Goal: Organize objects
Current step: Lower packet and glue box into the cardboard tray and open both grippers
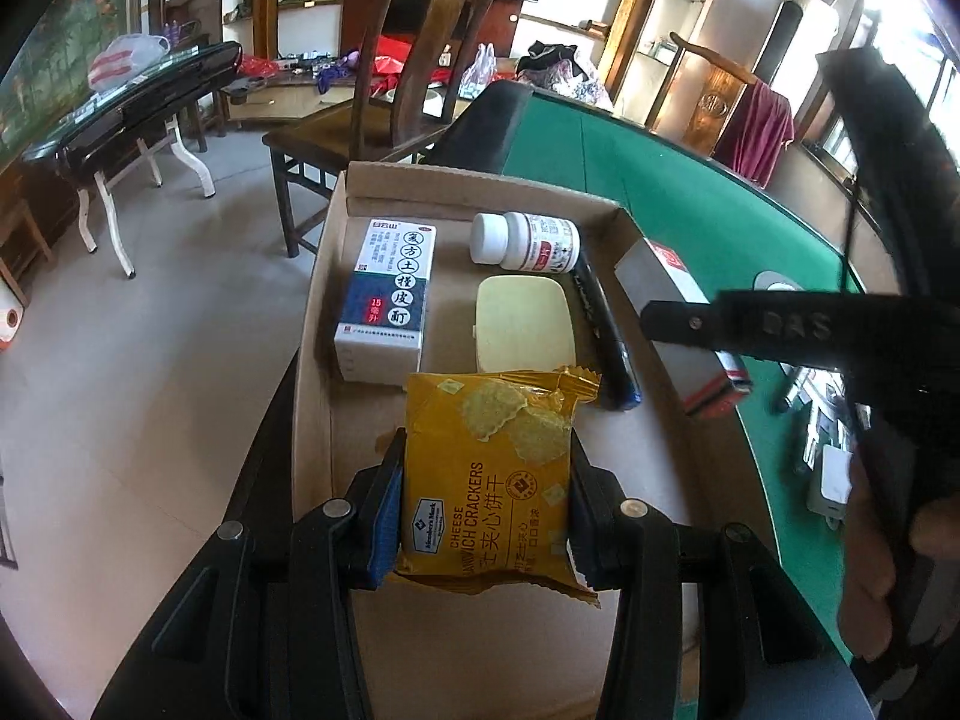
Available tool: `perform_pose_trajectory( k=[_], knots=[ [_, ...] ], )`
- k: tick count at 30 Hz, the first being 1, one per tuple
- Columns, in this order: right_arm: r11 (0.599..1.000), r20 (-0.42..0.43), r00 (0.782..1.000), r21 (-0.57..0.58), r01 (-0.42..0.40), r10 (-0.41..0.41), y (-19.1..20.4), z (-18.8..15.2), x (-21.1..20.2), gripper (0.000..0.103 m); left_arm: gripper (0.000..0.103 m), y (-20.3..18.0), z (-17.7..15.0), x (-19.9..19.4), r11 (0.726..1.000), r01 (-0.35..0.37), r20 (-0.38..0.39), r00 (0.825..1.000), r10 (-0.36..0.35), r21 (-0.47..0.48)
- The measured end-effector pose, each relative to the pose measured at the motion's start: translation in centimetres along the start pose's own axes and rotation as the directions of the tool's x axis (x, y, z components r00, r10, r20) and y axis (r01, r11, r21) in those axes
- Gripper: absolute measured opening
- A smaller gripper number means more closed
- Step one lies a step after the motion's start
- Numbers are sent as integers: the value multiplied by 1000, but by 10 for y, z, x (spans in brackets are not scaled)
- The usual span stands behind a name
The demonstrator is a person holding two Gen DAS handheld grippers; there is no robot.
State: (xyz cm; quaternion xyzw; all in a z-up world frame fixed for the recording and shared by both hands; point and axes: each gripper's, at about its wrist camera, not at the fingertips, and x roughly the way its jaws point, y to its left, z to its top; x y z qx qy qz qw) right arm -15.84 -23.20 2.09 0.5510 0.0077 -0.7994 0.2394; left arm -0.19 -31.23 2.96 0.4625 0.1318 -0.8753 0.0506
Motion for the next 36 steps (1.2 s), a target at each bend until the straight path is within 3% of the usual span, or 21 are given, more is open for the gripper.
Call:
perform_pose_trajectory(
  k=[11, 22, 26, 32, 36],
  knots=[
    [999, 1, 1000, 49, 3, -3, -9, 20, 25, 25, 40, 1, 12, 15, 1000, 0, -27, 1000, -1, -10],
    [1000, 17, 1000, 5, -4, 4, -10, 27, 20, 26, 43, -1, 16, 18, 1000, 21, -9, 1000, -21, -13],
    [1000, 55, 998, 2, -22, 22, -10, 27, 7, 37, 49, -4, 16, 11, 999, 36, 9, 999, -35, -15],
    [994, 116, 989, 33, -100, 95, -22, 6, -29, 37, 49, -8, 9, -12, 998, 54, 54, 997, -53, -26],
    [987, 131, 980, 40, -157, 150, -29, -26, -50, 37, 49, -18, 0, -28, 997, 74, 78, 994, -72, -18]
  ],
)
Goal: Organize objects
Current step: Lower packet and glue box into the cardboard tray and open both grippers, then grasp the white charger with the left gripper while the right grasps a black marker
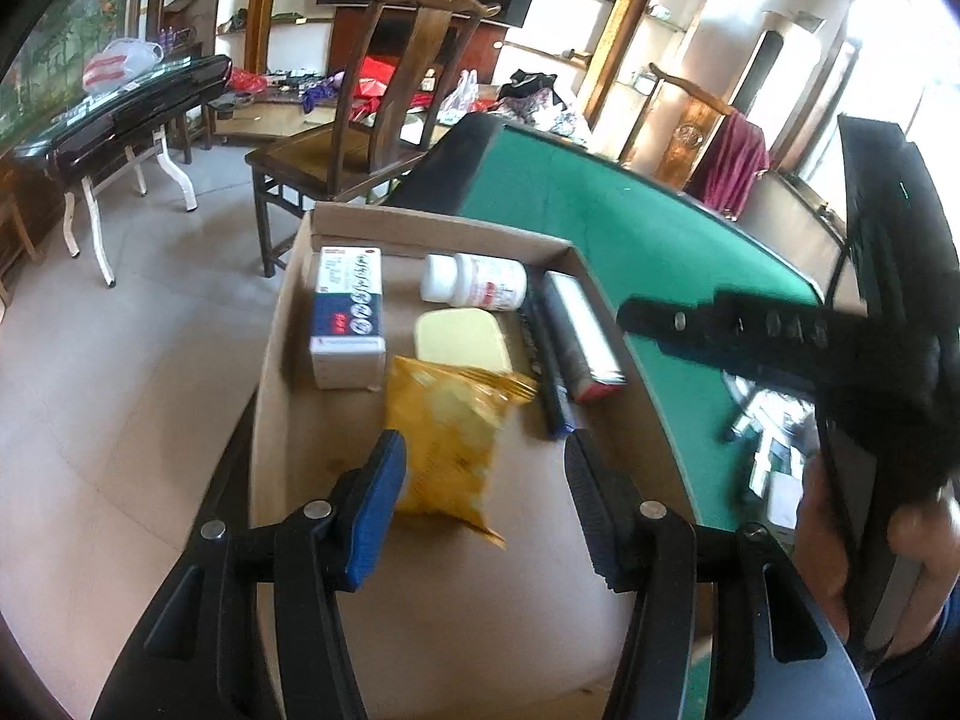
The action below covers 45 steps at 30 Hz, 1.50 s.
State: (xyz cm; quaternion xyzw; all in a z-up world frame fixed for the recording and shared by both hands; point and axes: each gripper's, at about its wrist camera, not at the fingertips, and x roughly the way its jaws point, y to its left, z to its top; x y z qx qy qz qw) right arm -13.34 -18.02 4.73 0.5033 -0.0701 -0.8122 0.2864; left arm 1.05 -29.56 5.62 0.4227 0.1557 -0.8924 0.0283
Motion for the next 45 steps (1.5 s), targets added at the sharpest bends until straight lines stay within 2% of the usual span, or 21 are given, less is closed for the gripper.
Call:
perform_pose_trajectory(
  k=[6, 11, 17, 20, 22, 24, 30, 38, 39, 41, 42, 43, 45],
  knots=[
    [998, 5, 998, -2, -57, 57, -17, -55, -36, 37, 49, -29, -23, -18, 999, 48, 12, 999, -48, 19],
    [997, 19, 997, 18, -75, 75, -44, -86, -65, 37, 49, -67, -44, -26, 994, 89, 3, 996, -89, 65],
    [996, 91, 994, 65, -62, 56, -102, -120, -118, 37, 49, -124, -63, -23, 979, 126, -42, 992, -121, 160],
    [994, 172, 985, 107, -26, 7, -138, -134, -154, 47, 53, -156, -68, -16, 966, 148, -74, 988, -135, 212],
    [989, 226, 974, 146, -16, -17, -162, -142, -173, 56, 63, -177, -69, -8, 957, 166, -93, 985, -148, 237],
    [981, 258, 966, 192, -21, -30, -185, -148, -186, 59, 63, -192, -67, 4, 951, 173, -112, 982, -149, 256],
    [962, 260, 965, 271, -36, -37, -230, -160, -192, 59, 63, -220, -57, 47, 947, 142, -183, 979, -91, 288],
    [954, 254, 967, 296, -46, -33, -254, -167, -191, 59, 62, -234, -47, 80, 945, 141, -234, 970, -71, 294],
    [954, 252, 967, 298, -43, -35, -254, -167, -189, 59, 60, -235, -45, 85, 945, 144, -243, 967, -72, 292],
    [953, 245, 969, 299, -40, -36, -255, -167, -187, 59, 50, -237, -43, 92, 946, 161, -254, 963, -88, 283],
    [954, 235, 971, 297, -34, -39, -254, -167, -185, 59, 41, -238, -42, 96, 946, 181, -270, 957, -106, 269],
    [955, 228, 973, 296, -28, -42, -253, -168, -184, 59, 40, -240, -42, 99, 947, 186, -278, 954, -111, 261],
    [957, 212, 975, 292, -5, -60, -252, -170, -182, 59, 40, -241, -45, 98, 948, 179, -263, 959, -107, 265]
  ],
)
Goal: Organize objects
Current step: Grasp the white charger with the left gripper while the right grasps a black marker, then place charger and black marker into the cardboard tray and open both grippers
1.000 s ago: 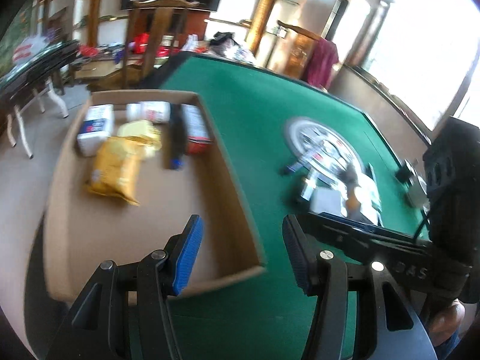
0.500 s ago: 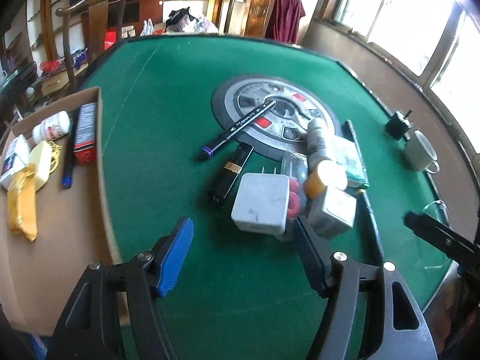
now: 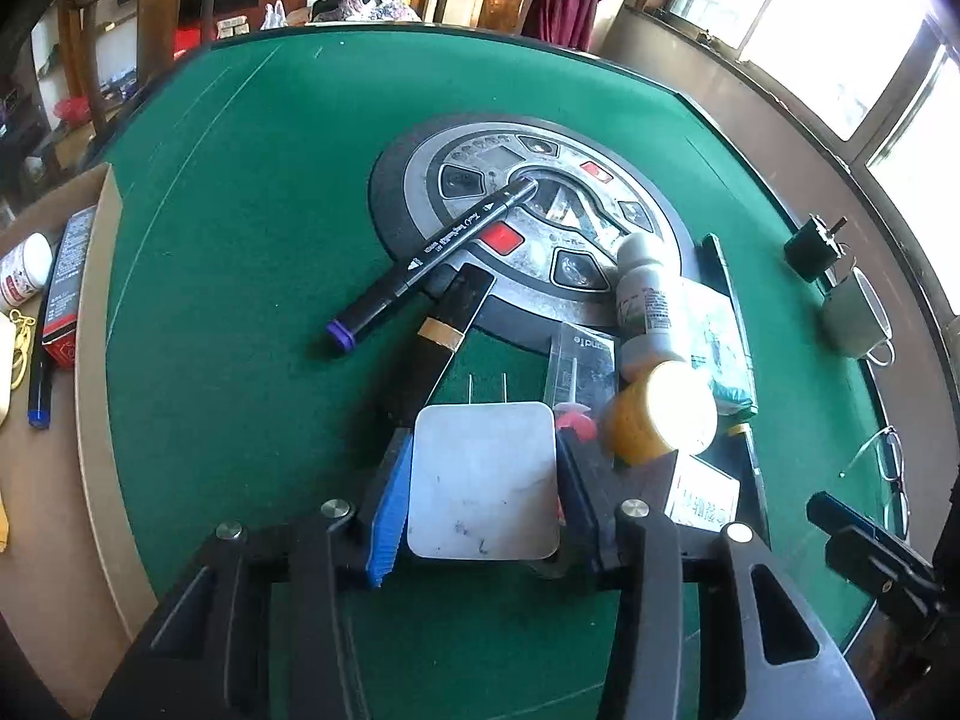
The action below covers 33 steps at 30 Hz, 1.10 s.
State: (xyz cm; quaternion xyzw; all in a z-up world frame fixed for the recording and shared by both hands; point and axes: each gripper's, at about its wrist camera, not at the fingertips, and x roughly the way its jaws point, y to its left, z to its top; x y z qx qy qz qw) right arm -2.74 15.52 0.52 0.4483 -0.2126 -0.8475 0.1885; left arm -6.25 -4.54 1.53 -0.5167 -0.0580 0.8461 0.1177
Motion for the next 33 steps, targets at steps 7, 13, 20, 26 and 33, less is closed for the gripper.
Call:
perform_pose_trajectory(
  k=[7, 13, 20, 26, 33],
  knots=[
    [993, -56, 994, -84, 85, -90, 9, -15, 10, 59, 39, 7, -43, -18, 1000, 10, 29, 1000, -11, 10],
    [968, -86, 977, -175, 181, -198, 27, -21, 28, 31, 39, 1, -86, -40, 996, -67, 75, 995, 63, 52],
    [929, -51, 950, -230, 288, -307, 32, -25, 29, 12, 40, -13, -99, -38, 985, -146, 111, 984, 136, 96],
    [964, -46, 973, -155, 216, -225, 17, -29, 9, 12, 39, -1, -103, -47, 996, -80, 120, 990, 75, 35],
    [973, 17, 985, -152, 171, -171, 30, -26, -17, 12, 39, -2, -101, -61, 998, -64, 148, 987, 61, 18]
  ],
)
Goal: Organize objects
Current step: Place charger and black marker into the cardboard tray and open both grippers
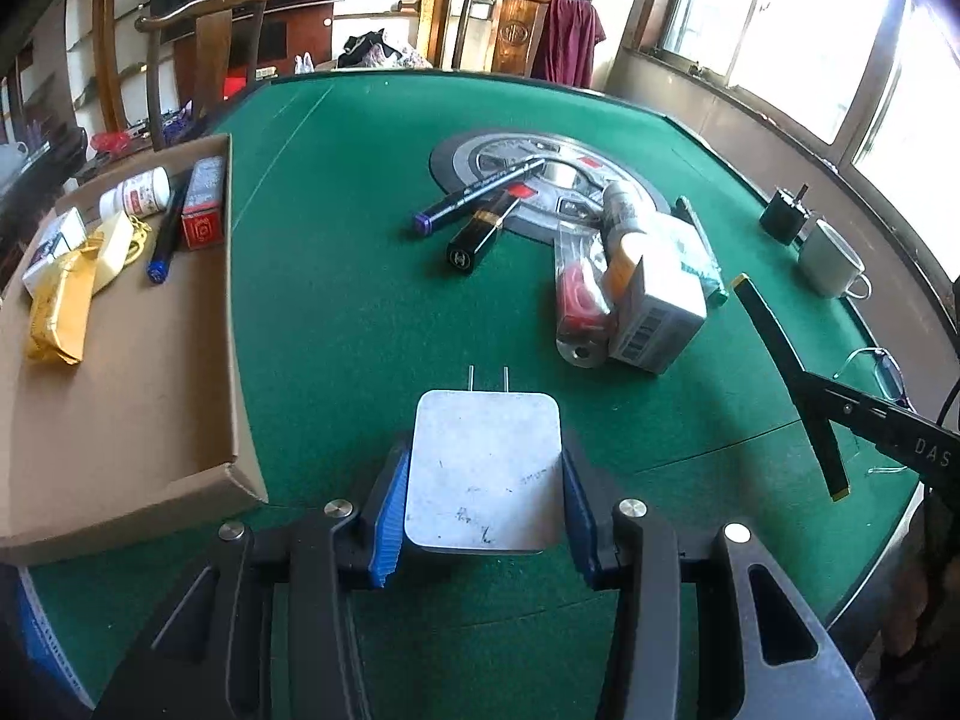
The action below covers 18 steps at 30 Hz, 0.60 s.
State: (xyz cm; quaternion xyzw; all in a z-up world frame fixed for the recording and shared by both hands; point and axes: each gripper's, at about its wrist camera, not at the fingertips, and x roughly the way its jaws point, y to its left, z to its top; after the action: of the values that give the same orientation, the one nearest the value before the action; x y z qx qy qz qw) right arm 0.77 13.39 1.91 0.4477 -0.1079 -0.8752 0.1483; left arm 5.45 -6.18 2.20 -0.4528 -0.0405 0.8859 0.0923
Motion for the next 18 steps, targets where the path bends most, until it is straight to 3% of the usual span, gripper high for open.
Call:
perform_pose_trajectory(
  k=[18],
  knots=[
    [992, -36, 995, -79, -97, 94, 59, 1, 6, 12, 39, 33, 3, -50, 996, 37, 113, 993, -28, -76]
  ],
)
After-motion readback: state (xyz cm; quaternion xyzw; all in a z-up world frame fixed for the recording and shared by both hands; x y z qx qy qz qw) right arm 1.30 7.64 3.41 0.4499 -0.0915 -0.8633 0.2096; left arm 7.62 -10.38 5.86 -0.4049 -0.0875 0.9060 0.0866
